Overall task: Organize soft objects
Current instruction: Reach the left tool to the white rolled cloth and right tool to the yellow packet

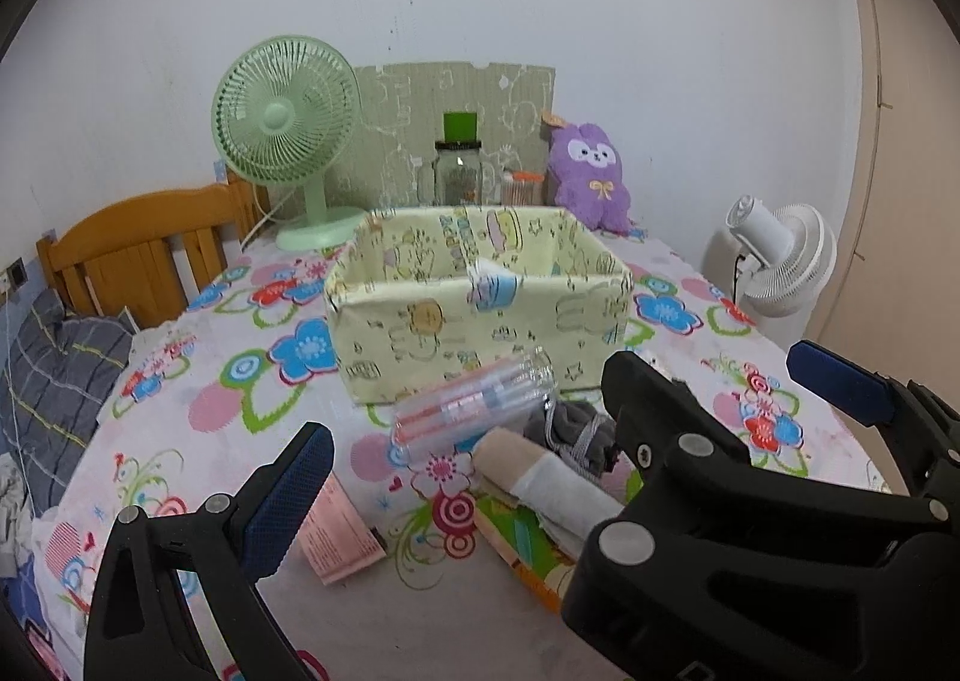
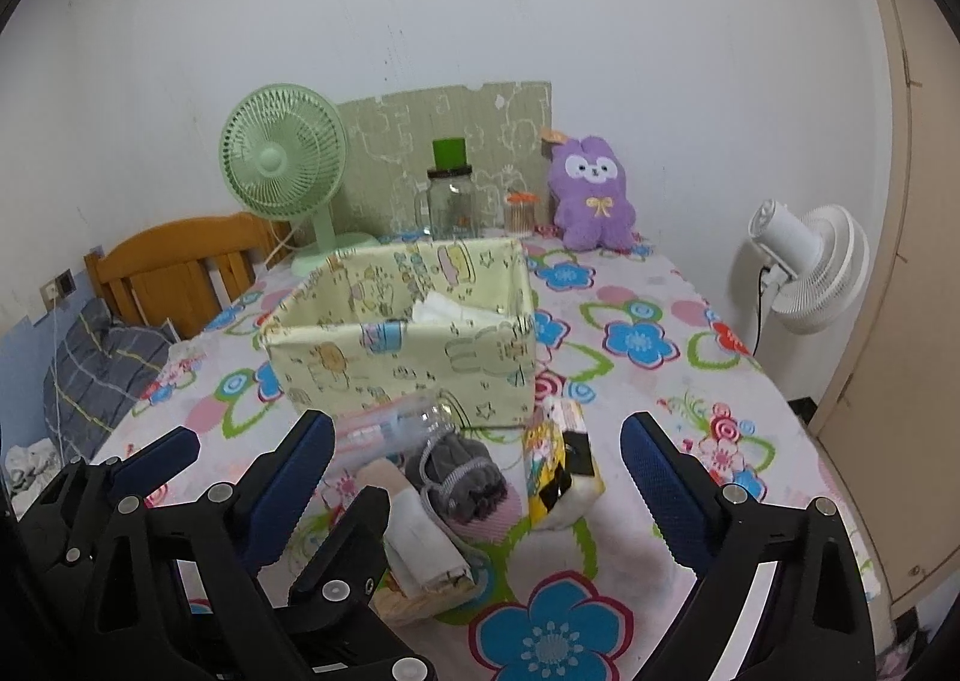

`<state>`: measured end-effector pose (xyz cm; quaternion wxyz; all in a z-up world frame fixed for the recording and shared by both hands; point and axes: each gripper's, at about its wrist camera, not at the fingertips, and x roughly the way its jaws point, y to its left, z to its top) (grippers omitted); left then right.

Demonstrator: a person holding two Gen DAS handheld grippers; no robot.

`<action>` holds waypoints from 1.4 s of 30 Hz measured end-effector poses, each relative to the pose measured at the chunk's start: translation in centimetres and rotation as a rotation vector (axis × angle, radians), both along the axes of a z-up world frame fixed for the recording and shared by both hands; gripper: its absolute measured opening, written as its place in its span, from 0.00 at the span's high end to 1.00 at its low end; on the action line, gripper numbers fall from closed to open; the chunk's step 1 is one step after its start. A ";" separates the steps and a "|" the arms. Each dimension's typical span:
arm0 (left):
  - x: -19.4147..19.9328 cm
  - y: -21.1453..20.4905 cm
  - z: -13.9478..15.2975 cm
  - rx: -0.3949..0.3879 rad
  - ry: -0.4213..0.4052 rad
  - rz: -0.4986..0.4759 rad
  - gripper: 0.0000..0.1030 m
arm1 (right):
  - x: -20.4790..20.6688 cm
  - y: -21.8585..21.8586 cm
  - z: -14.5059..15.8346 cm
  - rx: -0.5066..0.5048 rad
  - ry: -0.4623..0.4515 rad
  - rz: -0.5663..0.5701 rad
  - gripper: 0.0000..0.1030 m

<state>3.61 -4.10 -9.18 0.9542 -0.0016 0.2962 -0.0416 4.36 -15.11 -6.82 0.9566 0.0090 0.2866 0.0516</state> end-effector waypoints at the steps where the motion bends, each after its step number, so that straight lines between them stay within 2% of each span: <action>1: 0.1 0.0 -0.2 -0.001 0.003 -0.002 0.01 | 0.0 -0.1 -0.3 -0.002 0.004 -0.003 0.05; 23: 3.1 -2.3 -4.4 0.002 0.126 -0.053 0.02 | 2.8 -2.5 -4.9 0.038 0.114 -0.056 0.08; 25: 3.3 -2.6 -4.7 -0.003 0.139 -0.059 0.06 | 3.0 -2.7 -5.1 0.040 0.123 -0.062 0.08; 28: 3.7 -2.8 -5.1 -0.009 0.158 -0.071 0.20 | 3.3 -2.9 -5.5 0.039 0.138 -0.069 0.08; 29: 3.8 -2.8 -5.2 -0.013 0.165 -0.073 0.27 | 3.4 -2.9 -5.6 0.039 0.141 -0.068 0.08; 31: 3.8 -2.8 -5.4 -0.017 0.174 -0.070 0.34 | 3.5 -3.0 -5.8 0.041 0.150 -0.066 0.08; 33: 3.9 -2.7 -5.4 -0.011 0.170 -0.063 0.45 | 3.7 -2.9 -5.9 0.045 0.154 -0.060 0.08; 36: 3.9 -2.5 -5.3 -0.015 0.167 -0.054 0.56 | 3.8 -2.6 -5.9 0.047 0.152 -0.051 0.08; 42: 3.8 -2.0 -5.1 -0.007 0.151 -0.025 0.69 | 4.0 -2.1 -5.7 0.049 0.147 -0.037 0.08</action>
